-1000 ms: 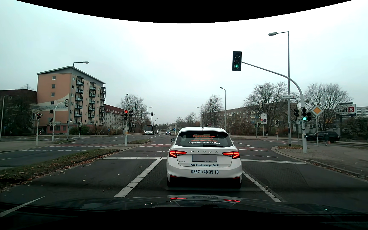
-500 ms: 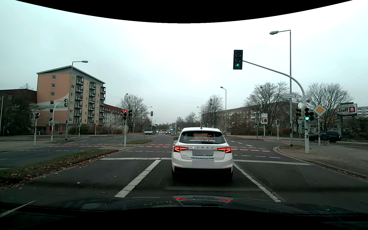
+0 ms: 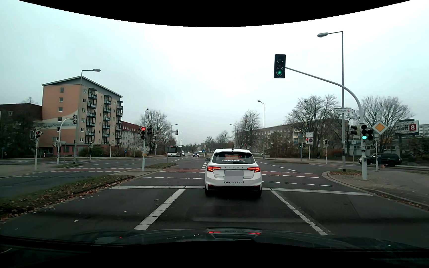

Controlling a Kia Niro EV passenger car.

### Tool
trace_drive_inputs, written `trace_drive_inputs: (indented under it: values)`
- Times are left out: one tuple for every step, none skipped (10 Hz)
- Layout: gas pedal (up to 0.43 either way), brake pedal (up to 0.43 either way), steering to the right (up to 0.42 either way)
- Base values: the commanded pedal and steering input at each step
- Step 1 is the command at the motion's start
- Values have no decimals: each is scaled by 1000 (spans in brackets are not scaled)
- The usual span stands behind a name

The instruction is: Follow the waypoints while adhering to traffic rules and regulations

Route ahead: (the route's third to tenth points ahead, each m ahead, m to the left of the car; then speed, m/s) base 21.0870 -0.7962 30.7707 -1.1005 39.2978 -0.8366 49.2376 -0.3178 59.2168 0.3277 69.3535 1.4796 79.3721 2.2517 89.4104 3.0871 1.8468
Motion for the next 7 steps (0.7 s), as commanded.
trace_drive_inputs:
  values:
    - [358,0,-8]
    - [370,0,-8]
    - [378,0,-8]
    - [390,0,-8]
    - [398,0,-8]
    - [398,0,-8]
    - [398,0,-7]
